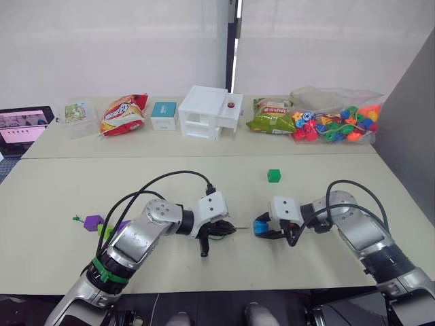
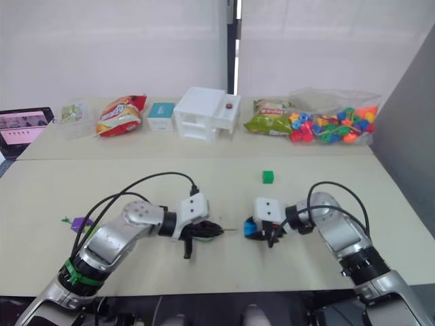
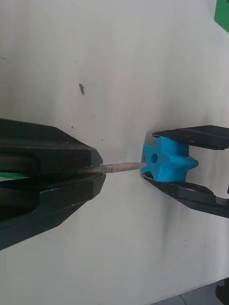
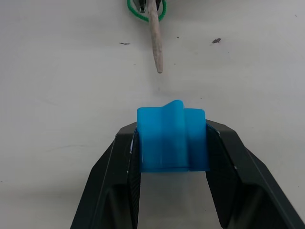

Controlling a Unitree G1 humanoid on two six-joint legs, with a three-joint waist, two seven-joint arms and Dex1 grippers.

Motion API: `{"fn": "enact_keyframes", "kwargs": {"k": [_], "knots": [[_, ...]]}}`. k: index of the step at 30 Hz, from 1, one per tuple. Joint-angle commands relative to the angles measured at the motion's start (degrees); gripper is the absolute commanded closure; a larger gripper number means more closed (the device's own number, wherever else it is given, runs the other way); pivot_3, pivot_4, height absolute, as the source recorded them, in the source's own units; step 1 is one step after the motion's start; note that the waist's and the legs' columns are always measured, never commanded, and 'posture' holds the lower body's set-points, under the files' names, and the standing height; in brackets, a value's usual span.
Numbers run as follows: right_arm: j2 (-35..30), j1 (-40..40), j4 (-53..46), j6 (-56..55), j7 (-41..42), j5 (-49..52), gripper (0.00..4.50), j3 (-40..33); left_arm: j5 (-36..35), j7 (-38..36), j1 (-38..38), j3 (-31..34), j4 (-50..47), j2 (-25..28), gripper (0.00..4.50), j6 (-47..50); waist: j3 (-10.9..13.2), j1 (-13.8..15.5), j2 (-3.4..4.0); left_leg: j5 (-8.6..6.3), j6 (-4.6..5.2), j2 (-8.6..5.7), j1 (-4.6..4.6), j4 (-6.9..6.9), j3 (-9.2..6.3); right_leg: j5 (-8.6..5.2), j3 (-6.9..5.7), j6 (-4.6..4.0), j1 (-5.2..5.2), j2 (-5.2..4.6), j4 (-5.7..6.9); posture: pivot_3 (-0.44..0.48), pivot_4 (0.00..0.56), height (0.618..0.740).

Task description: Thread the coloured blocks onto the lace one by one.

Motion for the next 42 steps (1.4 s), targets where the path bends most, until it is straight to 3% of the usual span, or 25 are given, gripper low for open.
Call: {"fn": "enact_keyframes", "kwargs": {"k": [1, 26, 42], "knots": [[0.31, 0.72, -2.58, 1.51, -0.61, -0.17, 3.14, -0.80, 0.08, 0.20, -1.30, -0.23, -0.94, -0.31, 4.50, -0.37, 0.00, -0.03, 0.00, 0.00, 0.00, 0.00, 0.01, 0.00, -0.01, 0.00, 0.00, 0.00, 0.00, 0.00, 0.01, 0.000, 0.150, 0.740], [0.55, 2.06, -8.55, 6.71, -1.22, 0.53, 3.14, -1.20, 1.75, -0.49, -3.49, -3.53, 3.00, -2.66, 4.50, -2.66, 0.00, 0.01, 0.00, 0.00, 0.00, -0.02, 0.03, 0.01, -0.02, 0.00, 0.00, 0.00, 0.00, 0.00, 0.07, 0.000, 0.150, 0.740], [2.26, 1.74, -13.74, 11.28, -2.14, 0.30, 3.14, 0.05, 3.85, -1.66, -6.26, -7.06, 9.30, -9.95, 4.50, -7.07, 0.00, 0.16, 0.00, 0.00, 0.00, -0.04, 0.01, 0.04, -0.03, 0.00, -0.01, 0.00, 0.01, 0.00, 0.07, 0.000, 0.150, 0.740]]}}
